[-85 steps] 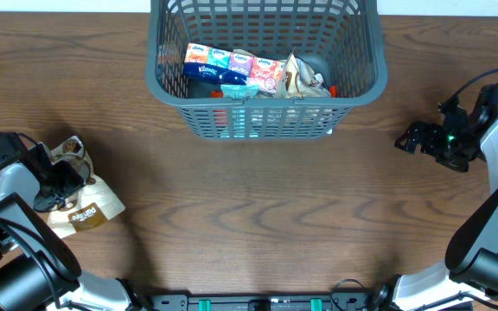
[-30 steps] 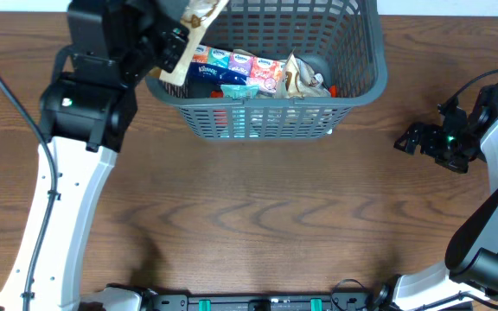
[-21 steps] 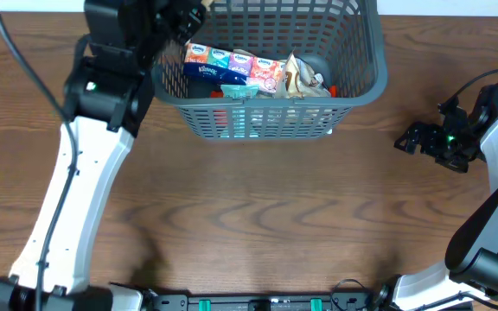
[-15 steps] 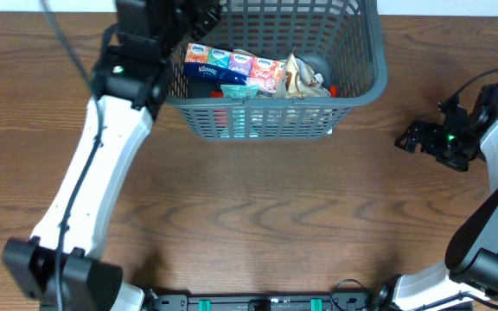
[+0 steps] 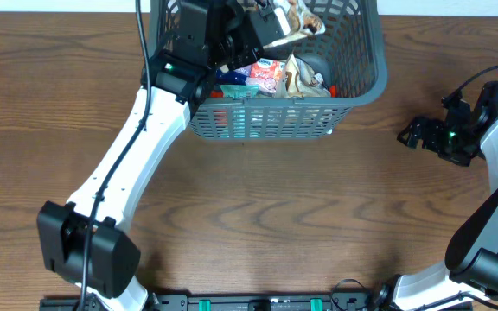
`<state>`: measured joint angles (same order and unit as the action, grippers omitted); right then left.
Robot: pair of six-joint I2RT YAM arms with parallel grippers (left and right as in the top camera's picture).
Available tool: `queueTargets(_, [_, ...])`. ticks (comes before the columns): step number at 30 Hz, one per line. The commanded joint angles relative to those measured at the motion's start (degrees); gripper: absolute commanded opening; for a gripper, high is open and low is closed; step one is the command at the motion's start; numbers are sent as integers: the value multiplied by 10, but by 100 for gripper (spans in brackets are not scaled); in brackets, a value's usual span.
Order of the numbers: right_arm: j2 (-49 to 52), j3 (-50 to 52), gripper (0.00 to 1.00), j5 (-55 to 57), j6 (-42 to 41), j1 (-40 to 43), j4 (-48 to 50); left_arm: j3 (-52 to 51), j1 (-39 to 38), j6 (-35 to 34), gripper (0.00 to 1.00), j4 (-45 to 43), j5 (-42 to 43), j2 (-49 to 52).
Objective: Pack container
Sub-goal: 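Carry the mushroom bag into the basket and release it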
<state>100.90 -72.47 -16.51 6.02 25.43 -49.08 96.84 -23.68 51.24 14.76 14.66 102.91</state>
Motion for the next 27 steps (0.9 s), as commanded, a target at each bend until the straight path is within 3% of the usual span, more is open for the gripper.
queueTargets(1, [0,3,99,-4,0,-4,5,10,2,6,6,17,3,35])
queueTargets(9, [0,3,99,-4,0,-4,7,10,2,7,6,26,3,80])
queueTargets(10, [0,3,99,-4,0,-4,7,10,2,6,12,26,3,81])
queueTargets(11, [0,3,99,-4,0,-4,7,10,2,6,33,26,3,82])
queueTargets(12, [0,3,99,-4,0,-4,7,10,2,6,73,26,3,82])
queueTargets(13, [0,3,99,-4,0,-4,7,10,2,6,99,25,3,80])
queueTargets(22, [0,3,99,-2,4,-4,11,10,2,-10,98,25,0,71])
queueTargets(27, [0,3,99,-16,4,-4,51,10,8,-63,99,2,-70,49])
